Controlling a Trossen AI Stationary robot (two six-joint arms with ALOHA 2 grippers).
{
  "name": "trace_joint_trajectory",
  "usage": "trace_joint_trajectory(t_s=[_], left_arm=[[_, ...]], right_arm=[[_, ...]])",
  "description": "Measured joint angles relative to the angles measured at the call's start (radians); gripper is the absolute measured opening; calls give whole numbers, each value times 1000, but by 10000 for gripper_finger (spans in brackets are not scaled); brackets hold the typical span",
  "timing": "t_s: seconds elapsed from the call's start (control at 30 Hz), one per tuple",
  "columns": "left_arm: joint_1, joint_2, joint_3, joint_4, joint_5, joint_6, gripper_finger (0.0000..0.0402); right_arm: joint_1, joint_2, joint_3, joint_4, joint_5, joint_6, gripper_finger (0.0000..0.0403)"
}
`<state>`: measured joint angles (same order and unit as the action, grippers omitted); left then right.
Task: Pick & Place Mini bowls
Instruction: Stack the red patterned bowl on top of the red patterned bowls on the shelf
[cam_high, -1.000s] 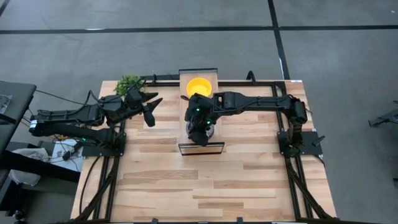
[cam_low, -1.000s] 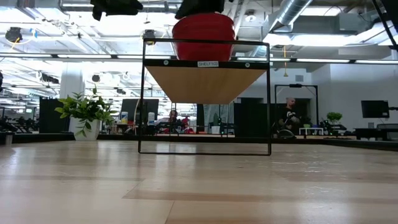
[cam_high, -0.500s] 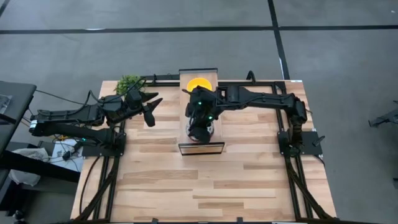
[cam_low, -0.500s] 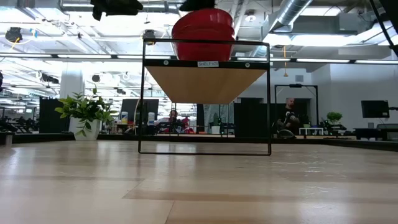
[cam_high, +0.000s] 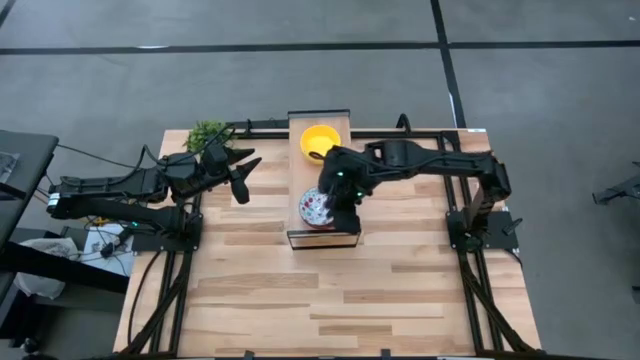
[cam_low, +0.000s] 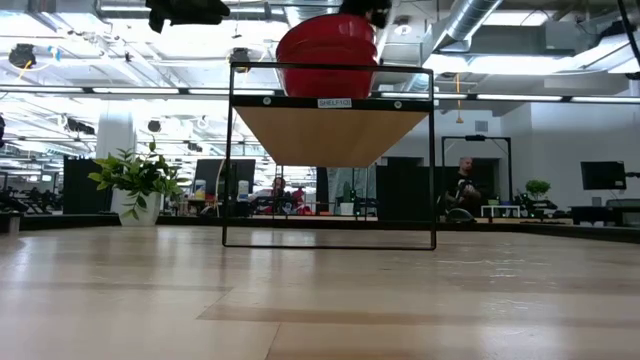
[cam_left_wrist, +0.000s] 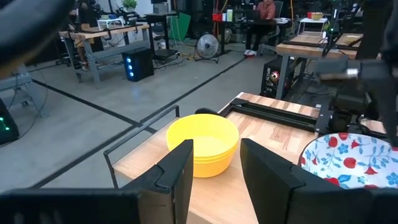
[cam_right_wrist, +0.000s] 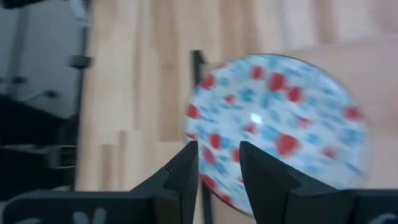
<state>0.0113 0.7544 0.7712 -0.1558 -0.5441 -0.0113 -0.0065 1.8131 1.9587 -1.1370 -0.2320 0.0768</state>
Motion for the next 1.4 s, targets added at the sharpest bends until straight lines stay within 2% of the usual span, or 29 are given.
trace_joint_trajectory(t_s=[0.17, 0.43, 0.83, 1.07, 1.2, 1.4], left_arm=[[0, 0, 0, 0, 0, 0, 132], [0, 0, 0, 7, 0, -3, 132], [0, 0, 0, 8, 0, -5, 132], [0, 0, 0, 25, 0, -5, 132], [0, 0, 0, 31, 0, -5, 132], [0, 0, 0, 42, 0, -5, 132]], right_arm=[[38, -18, -1, -65, 158, 14, 107], [59, -7, -2, -113, 239, 29, 107], [59, 0, -76, -125, 232, 81, 107], [59, -2, 29, -123, 232, 50, 107], [50, -2, 39, -61, 229, 11, 107], [21, 30, 39, 73, 120, -53, 107]])
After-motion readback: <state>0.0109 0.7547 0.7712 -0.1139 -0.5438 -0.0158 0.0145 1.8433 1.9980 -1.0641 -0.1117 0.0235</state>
